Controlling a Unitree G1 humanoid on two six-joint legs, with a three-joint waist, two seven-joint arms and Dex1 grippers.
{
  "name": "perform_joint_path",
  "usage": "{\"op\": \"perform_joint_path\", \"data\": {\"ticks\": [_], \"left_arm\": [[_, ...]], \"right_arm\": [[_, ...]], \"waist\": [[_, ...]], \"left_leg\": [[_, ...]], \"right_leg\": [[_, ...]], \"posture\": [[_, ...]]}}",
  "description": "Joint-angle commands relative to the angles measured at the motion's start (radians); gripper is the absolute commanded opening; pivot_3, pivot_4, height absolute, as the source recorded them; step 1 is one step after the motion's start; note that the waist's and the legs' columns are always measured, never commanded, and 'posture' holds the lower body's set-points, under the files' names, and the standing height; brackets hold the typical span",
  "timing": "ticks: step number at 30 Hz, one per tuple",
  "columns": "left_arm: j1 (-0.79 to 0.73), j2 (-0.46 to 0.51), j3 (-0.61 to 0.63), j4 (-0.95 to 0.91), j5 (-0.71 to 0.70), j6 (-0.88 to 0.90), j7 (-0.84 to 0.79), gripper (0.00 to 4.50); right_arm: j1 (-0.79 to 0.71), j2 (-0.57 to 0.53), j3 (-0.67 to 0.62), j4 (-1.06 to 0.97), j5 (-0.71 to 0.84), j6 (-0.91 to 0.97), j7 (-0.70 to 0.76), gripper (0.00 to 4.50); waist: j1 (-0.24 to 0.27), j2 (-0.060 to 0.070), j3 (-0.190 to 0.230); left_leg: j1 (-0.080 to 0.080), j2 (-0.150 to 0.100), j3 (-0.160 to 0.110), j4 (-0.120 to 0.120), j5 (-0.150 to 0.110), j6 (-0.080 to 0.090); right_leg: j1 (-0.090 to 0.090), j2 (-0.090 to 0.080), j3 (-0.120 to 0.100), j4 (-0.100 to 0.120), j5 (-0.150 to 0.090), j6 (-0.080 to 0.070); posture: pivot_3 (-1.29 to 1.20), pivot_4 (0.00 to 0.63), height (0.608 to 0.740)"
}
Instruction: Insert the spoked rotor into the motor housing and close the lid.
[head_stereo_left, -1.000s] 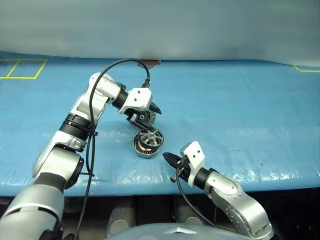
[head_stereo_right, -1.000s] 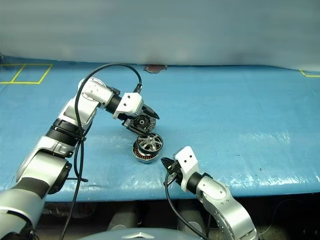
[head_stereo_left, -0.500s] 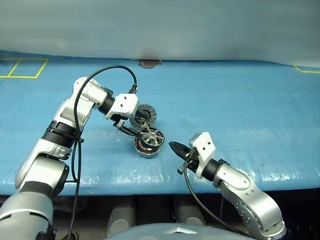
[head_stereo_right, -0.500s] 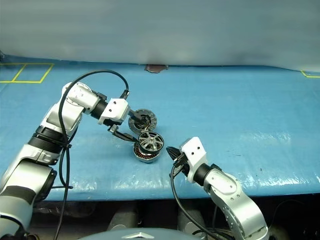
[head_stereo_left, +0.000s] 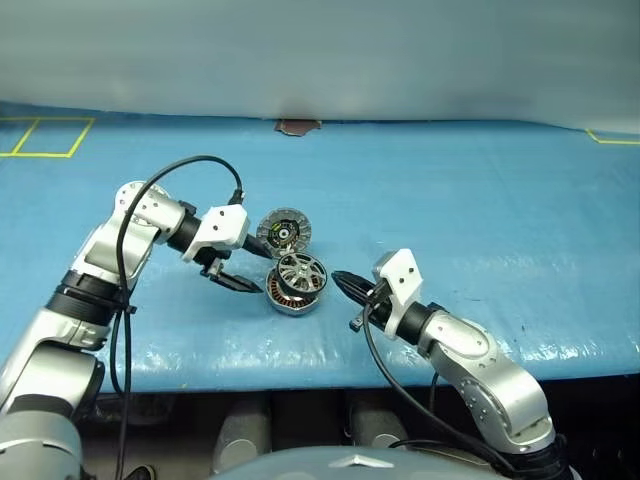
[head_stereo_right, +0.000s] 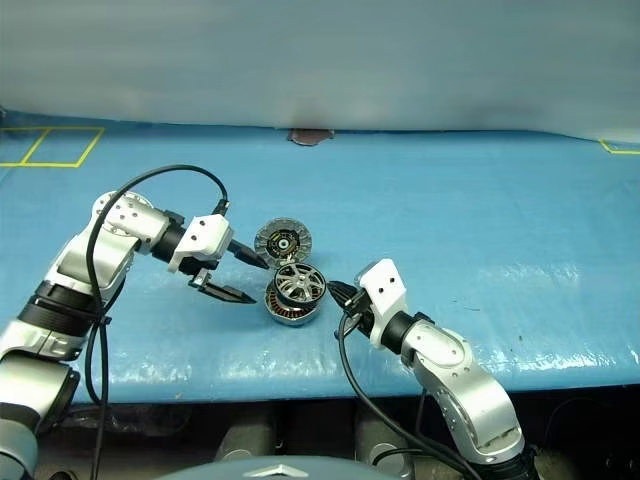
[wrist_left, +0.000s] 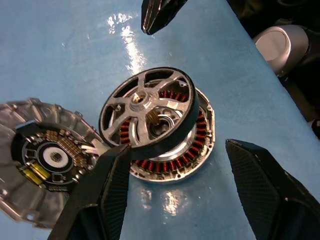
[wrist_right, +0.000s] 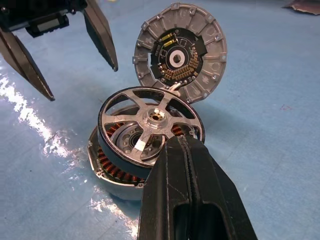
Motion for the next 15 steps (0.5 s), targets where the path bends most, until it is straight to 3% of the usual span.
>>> {"op": "perform_joint_path", "data": {"ticks": [1,15], "left_arm": [[0.045,0.020,0.054,-0.068,-0.050,0.019,0.014,3.24],[0.154,-0.009,0.082,-0.013,-0.064,-0.009,0.086,3.24]], "right_arm": [[-0.031,0.013,-0.022,-0.005,0.025,-0.024,0.011,0.00],[-0.119,0.048,-0.013,0.105,0.060,-0.006,0.044,0.00]], "waist": [[0.000,0.000,0.000],[0.001,0.000,0.000]], "left_leg": [[0.000,0.000,0.000,0.000,0.000,0.000],[0.000,0.001,0.001,0.000,0.000,0.000]], "right_leg": [[0.000,0.000,0.000,0.000,0.000,0.000],[0.000,0.001,0.000,0.000,0.001,-0.001]], "posture": [[0.00,0.150,0.740],[0.00,0.150,0.740]]}}
